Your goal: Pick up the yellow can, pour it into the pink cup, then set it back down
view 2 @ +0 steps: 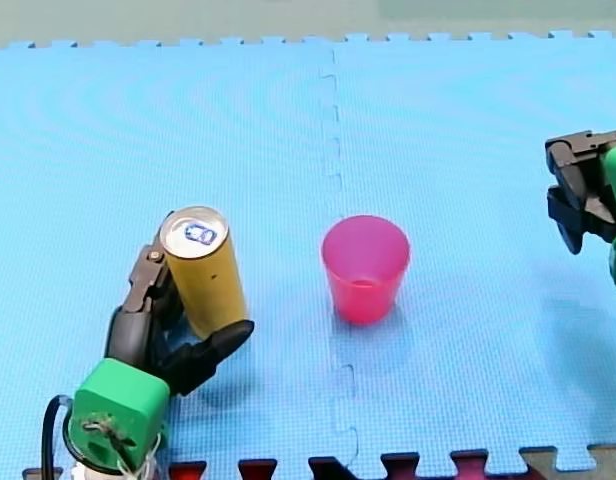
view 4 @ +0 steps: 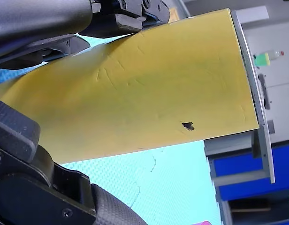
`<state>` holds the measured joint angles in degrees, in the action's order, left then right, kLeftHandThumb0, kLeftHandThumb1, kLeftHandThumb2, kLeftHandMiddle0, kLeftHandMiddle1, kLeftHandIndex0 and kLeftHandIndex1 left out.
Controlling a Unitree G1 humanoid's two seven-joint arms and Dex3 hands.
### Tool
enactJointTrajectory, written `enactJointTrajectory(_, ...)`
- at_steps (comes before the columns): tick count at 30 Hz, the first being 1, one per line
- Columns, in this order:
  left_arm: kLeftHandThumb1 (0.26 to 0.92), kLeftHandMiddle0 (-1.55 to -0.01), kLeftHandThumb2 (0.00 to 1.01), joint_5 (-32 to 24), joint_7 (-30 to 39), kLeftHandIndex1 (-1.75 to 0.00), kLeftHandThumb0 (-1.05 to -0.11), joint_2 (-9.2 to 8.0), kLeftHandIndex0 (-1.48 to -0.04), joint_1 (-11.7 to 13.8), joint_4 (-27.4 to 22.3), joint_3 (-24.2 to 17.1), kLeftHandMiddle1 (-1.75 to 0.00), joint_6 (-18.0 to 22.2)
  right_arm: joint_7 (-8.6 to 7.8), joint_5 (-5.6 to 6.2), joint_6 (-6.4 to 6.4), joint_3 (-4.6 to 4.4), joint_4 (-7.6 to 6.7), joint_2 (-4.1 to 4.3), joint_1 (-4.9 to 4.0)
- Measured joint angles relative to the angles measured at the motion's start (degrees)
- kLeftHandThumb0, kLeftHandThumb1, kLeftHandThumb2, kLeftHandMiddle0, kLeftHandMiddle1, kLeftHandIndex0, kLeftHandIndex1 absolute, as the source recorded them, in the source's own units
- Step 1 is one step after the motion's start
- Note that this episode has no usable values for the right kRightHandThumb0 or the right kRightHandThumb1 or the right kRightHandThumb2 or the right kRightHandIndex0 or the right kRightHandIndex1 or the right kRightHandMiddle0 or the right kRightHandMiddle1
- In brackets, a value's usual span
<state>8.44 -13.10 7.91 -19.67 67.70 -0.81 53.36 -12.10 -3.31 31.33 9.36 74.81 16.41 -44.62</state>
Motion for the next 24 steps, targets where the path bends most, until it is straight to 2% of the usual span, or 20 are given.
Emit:
enactJointTrajectory(7,0.747,-0.32,0.0,-0.8,1.18,0.0,-1.012,0.14,-0.23,-0.33,-0.05,-0.2,-0.01,-0.5,0.04,0.04,0.12,0.03,0.0,-0.01,0.18)
enactJointTrajectory(14,0.79,-0.39,0.01,-1.02,1.1,-0.01,-0.995,0.12,-0.24,-1.19,0.24,-0.61,-0.03,-0.91,-0.16,0.24,0.11,0.23,0.02,0.0,0.52)
enactJointTrajectory(19,0.798,-0.41,0.01,-1.42,0.66,-0.01,-0.996,-0.02,-0.26,-2.15,0.63,-1.01,-0.03,-1.2,0.2,-0.47,0.13,-0.47,0.01,0.02,0.83)
enactJointTrajectory(21,0.799,-0.46,0.01,-1.51,0.63,-0.03,-0.987,-0.11,-0.31,-2.39,0.76,-1.07,-0.04,-1.29,0.18,-0.49,0.19,-0.6,0.0,0.02,0.9)
enactJointTrajectory(22,0.799,-0.5,0.0,-1.55,0.45,-0.03,-0.972,-0.13,-0.36,-2.5,0.83,-1.11,-0.05,-1.34,0.17,-0.49,0.24,-0.64,-0.01,0.02,0.95)
enactJointTrajectory(24,0.753,-0.63,0.0,-1.46,-0.82,-0.05,-0.799,-0.12,-0.52,-2.69,0.88,-1.25,-0.05,-1.55,0.15,-0.49,0.35,-0.69,-0.03,0.02,1.09)
